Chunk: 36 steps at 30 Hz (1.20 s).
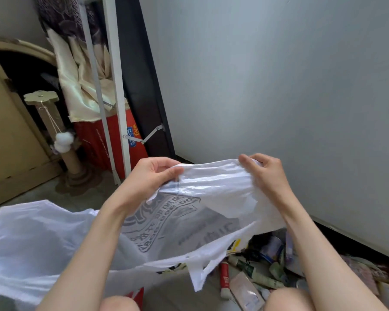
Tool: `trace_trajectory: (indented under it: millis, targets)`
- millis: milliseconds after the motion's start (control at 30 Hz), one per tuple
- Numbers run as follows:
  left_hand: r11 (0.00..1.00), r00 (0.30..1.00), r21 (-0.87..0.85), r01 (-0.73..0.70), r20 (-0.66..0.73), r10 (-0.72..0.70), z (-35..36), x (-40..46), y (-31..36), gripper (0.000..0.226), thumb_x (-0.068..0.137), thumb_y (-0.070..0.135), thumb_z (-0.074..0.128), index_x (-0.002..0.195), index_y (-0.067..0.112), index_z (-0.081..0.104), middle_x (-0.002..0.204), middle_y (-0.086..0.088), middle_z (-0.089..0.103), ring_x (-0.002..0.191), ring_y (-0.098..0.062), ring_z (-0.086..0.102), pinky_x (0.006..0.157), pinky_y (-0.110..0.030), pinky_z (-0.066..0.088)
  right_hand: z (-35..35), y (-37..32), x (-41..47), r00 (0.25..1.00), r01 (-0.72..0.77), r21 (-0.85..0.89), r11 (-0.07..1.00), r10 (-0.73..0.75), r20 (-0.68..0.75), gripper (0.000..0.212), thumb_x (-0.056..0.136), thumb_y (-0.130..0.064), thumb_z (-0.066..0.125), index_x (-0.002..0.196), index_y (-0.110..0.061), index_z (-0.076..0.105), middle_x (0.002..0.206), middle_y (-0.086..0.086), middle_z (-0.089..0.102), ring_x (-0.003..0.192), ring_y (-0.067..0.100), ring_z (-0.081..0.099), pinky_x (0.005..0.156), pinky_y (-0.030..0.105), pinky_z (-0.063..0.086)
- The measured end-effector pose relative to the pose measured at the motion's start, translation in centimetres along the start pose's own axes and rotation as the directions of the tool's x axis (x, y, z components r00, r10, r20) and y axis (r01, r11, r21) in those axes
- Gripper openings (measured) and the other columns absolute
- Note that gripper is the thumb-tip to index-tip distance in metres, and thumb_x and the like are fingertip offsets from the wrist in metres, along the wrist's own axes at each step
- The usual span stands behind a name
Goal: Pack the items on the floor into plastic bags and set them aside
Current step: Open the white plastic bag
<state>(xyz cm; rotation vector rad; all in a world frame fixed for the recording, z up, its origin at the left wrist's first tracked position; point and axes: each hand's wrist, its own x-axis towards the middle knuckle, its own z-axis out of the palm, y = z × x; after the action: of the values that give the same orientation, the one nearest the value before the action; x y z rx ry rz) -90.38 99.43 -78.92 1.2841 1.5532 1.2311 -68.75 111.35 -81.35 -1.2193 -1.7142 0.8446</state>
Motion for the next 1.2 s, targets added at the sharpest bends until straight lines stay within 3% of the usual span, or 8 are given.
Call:
trace_trajectory:
  millis: [133,333,433,533,733,867,1067,1200]
  targets:
    - [0.998,0.996,0.050,0.043,-0.076,-0.040,0.2,0.1,-0.4,0.023,0.086,0.032,0.057,0.085,0.015,0.072,0.073,-0.002,0.073,0.062,-0.013,0.066,0.062,-0.020,0.049,1.2,-1.4,-1.0,0.961,0.274,-0.244,0.930,-0.276,0.026,0.031,0.084,-0.036,0.061,0.110,-0.020,0.065,0.109,0.002,0.061,0.107,0.016,0.054,0.090,0.024,0.036]
    - [0.999,1.000,0.031,0.030,-0.003,-0.030,0.6,-0.5,0.1,0.033,0.088,0.036,0.053,0.082,0.008,0.070,0.046,0.004,0.054,0.039,-0.004,0.041,0.043,-0.011,0.034,4.4,-3.6,-3.9,0.769,0.565,-0.151,0.811,-0.452,0.453,0.035,0.082,-0.034,0.066,0.113,-0.020,0.064,0.106,-0.003,0.067,0.095,0.009,0.060,0.084,0.023,0.047]
    - [0.999,0.989,0.036,-0.034,-0.142,0.039,0.3,-0.2,-0.3,0.020,0.086,0.031,0.059,0.084,0.013,0.068,0.065,-0.001,0.066,0.054,-0.007,0.058,0.053,-0.015,0.046,5.4,-2.8,-3.8,0.831,0.481,-0.084,0.873,-0.423,0.361,0.009,0.085,-0.013,0.063,0.087,-0.010,0.071,0.074,-0.007,0.068,0.071,0.000,0.057,0.066,0.013,0.043]
    - [0.849,0.888,0.475,-0.230,-0.255,0.383,0.7,0.5,-1.7,0.018,0.085,0.025,0.063,0.102,0.021,0.057,0.087,0.003,0.060,0.077,-0.009,0.055,0.070,-0.025,0.050,5.2,-2.7,-3.0,0.944,0.242,-0.090,0.966,-0.213,0.251,0.021,0.088,-0.011,0.055,0.069,-0.013,0.063,0.054,-0.016,0.049,0.054,-0.008,0.049,0.054,0.010,0.035]
    - [0.407,0.735,0.708,-0.577,0.233,0.637,2.3,1.0,-3.7,0.050,0.083,0.047,0.057,0.125,0.024,0.042,0.122,-0.002,0.050,0.097,-0.015,0.055,0.077,-0.033,0.054,3.2,-2.2,-1.8,0.956,-0.234,0.314,0.920,0.158,0.247,0.030,0.095,-0.016,0.045,0.066,-0.013,0.052,0.059,0.000,0.045,0.054,0.009,0.040,0.052,0.026,0.032]
    - [0.507,0.768,0.636,-0.582,0.224,0.600,2.9,1.4,-4.6,0.048,0.084,0.028,0.057,0.127,0.028,0.037,0.118,-0.001,0.056,0.088,-0.018,0.062,0.065,-0.041,0.055,1.8,-1.9,-1.6,0.920,-0.318,0.407,0.856,0.176,0.350,0.025,0.095,-0.019,0.046,0.074,-0.009,0.056,0.061,0.004,0.050,0.054,0.013,0.044,0.051,0.024,0.033]
    - [0.598,0.795,0.587,-0.545,0.135,0.591,2.8,1.6,-3.6,0.016,0.086,0.015,0.056,0.096,0.013,0.067,0.084,0.002,0.068,0.074,-0.015,0.063,0.064,-0.039,0.053,1.2,-0.9,-1.1,0.988,0.099,-0.182,0.978,-0.118,-0.095,0.015,0.086,-0.027,0.058,0.077,-0.017,0.064,0.076,0.002,0.061,0.075,0.017,0.056,0.073,0.031,0.040]
    - [0.823,0.927,0.468,-0.323,-0.022,0.376,2.2,1.6,-3.2,0.025,0.088,0.041,0.051,0.078,0.022,0.064,0.070,0.007,0.064,0.068,-0.012,0.059,0.066,-0.036,0.049,2.8,-2.9,-2.9,0.858,0.510,-0.168,0.844,-0.487,0.160,0.040,0.078,-0.049,0.055,0.100,-0.019,0.069,0.094,-0.004,0.061,0.093,0.010,0.053,0.086,0.022,0.040]
